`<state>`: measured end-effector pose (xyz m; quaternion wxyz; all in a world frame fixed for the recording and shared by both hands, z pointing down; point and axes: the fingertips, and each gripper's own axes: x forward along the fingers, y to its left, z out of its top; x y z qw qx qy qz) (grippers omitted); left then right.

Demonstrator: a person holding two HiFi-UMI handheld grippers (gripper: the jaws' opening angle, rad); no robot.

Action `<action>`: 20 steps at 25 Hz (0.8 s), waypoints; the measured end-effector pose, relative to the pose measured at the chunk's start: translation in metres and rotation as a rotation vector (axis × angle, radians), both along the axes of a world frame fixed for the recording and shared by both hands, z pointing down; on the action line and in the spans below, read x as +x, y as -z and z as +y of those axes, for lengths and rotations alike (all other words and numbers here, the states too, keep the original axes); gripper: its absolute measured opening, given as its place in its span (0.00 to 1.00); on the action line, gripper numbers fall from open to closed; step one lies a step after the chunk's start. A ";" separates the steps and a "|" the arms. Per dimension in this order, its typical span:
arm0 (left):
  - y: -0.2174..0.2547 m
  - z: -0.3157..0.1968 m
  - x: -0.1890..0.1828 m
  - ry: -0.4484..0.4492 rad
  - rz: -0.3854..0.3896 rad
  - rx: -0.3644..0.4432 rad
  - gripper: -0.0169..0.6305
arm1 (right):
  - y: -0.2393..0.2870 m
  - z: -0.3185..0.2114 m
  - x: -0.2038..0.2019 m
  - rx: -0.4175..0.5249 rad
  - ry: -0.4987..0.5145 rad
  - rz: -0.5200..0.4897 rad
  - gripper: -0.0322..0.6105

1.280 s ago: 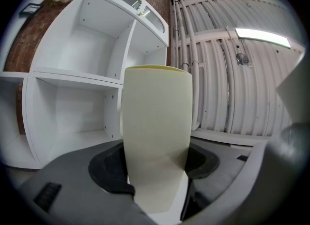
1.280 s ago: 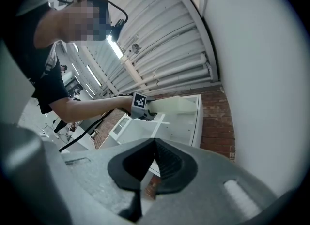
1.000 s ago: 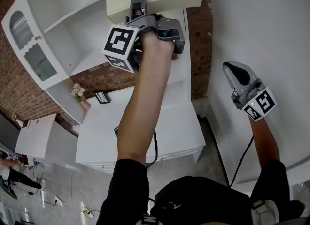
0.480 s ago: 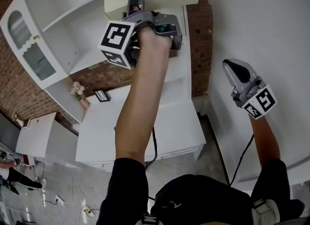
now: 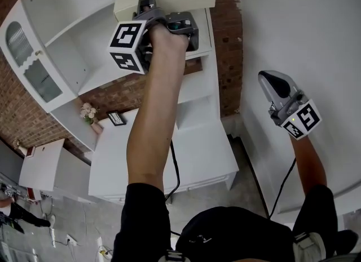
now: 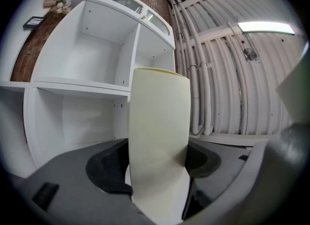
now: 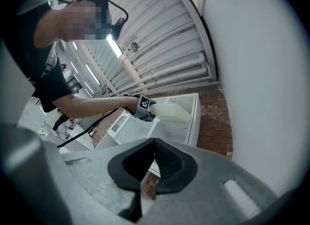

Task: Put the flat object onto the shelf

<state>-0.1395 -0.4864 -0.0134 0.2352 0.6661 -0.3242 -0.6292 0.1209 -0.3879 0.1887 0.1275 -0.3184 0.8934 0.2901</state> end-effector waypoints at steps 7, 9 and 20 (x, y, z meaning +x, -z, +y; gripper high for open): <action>0.007 -0.010 0.001 0.008 0.018 0.012 0.51 | 0.047 -0.020 -0.035 0.223 -0.135 0.198 0.16; 0.008 -0.012 0.001 0.006 0.022 0.023 0.51 | 0.057 -0.029 -0.045 0.228 -0.165 0.246 0.17; 0.036 -0.027 -0.008 -0.014 -0.004 0.098 0.55 | 0.159 -0.088 -0.108 0.544 -0.390 0.464 0.46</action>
